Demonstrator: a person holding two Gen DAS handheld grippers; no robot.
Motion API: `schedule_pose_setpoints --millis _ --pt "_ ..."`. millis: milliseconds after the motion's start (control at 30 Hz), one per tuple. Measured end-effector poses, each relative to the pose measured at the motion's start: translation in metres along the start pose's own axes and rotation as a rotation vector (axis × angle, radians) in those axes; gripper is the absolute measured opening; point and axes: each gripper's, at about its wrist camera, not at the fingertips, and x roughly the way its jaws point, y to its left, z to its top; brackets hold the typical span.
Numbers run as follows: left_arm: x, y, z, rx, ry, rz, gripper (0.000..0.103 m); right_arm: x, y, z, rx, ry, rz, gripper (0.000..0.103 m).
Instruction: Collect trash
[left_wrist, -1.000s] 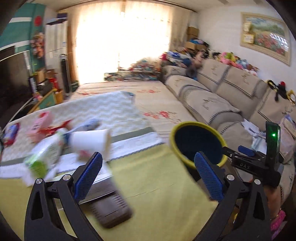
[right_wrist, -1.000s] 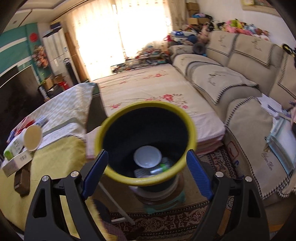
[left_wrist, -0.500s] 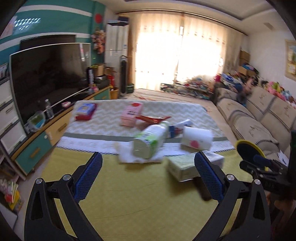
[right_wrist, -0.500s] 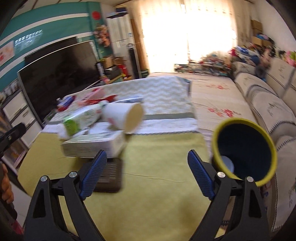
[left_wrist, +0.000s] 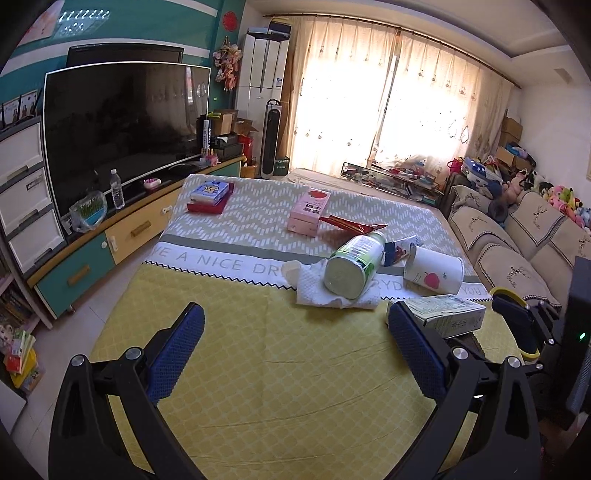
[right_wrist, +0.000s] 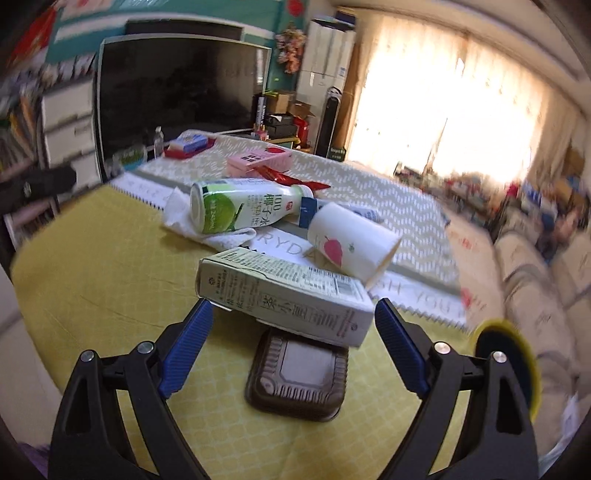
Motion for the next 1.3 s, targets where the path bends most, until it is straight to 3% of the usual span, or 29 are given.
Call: schedule_pose_setpoints --millis 233,467,533,633,733,800,867,900,1067,1200,1267,1300 --pt "-0.002 -0.003 0.001 -0.003 0.002 -0.001 0.098 0.022 0.024 0.002 -0.201 0.007 -0.010 0.085" --pt "-0.014 -0.004 0.006 -0.001 -0.035 0.003 0.098 0.041 0.026 0.006 -0.226 0.015 -0.027 0.081" --pt "-0.015 -0.006 0.007 0.006 -0.037 0.007 0.098 0.043 0.024 0.008 -0.214 0.020 -0.008 0.066" --pt "-0.012 -0.009 0.006 0.012 -0.026 0.006 0.098 0.045 0.021 0.009 -0.210 0.021 -0.017 0.052" --pt "-0.009 -0.012 0.005 0.020 -0.017 0.003 0.098 0.042 0.011 0.012 -0.158 0.002 0.003 0.039" --pt "-0.008 -0.014 0.004 0.027 -0.014 0.003 0.098 0.039 0.000 0.014 -0.099 -0.015 0.029 0.036" --pt "-0.007 -0.016 0.004 0.031 -0.011 0.004 0.098 0.036 -0.016 0.017 -0.016 -0.029 0.070 0.007" --pt "-0.007 -0.016 0.003 0.032 -0.009 0.005 0.098 0.034 -0.023 0.018 0.028 -0.032 0.080 0.000" --pt "-0.006 -0.019 0.003 0.039 -0.007 0.006 0.098 0.032 -0.058 0.014 0.193 0.000 0.167 0.000" --pt "-0.002 -0.023 0.003 0.047 0.007 0.004 0.098 0.027 -0.061 0.010 0.177 -0.012 0.219 0.000" --pt "-0.001 -0.025 0.002 0.052 0.009 0.000 0.098 0.026 -0.060 0.009 0.161 -0.013 0.192 0.012" --pt "-0.001 -0.027 0.002 0.055 0.009 -0.003 0.098 0.027 -0.062 0.010 0.166 -0.013 0.174 0.035"
